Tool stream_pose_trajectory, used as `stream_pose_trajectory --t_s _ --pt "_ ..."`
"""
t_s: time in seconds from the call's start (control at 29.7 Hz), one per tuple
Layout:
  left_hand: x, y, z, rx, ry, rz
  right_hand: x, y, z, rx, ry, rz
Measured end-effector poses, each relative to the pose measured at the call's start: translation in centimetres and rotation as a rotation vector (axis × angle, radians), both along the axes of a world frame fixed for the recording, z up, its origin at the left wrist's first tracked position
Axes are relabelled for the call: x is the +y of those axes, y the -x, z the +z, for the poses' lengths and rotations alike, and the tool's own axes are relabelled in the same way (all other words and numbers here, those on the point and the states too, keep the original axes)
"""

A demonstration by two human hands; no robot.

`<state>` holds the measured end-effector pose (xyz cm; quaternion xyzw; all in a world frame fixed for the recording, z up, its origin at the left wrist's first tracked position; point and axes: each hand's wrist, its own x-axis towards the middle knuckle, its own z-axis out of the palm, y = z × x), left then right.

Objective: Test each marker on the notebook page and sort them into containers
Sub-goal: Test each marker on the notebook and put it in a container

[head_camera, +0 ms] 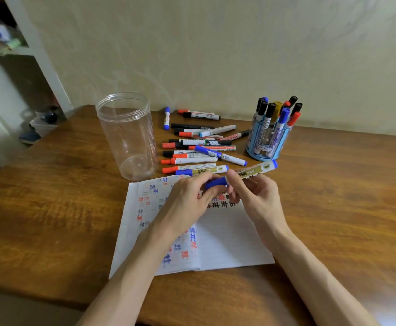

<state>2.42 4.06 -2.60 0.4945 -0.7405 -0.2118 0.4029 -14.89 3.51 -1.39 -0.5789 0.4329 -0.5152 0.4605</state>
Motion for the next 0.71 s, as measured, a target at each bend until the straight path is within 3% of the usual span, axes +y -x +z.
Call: stream_pose_trajectory --t_s 0.2,0.71 --pt "0.0 0.0 -0.3 -0.026 0.001 -0.008 0.0 -0.1 0.2 0.023 -0.018 -0.032" --pt "0.0 0.5 0.8 0.175 -0.185 -0.158 -0.2 1.4 1.0 0.060 0.039 0.070"
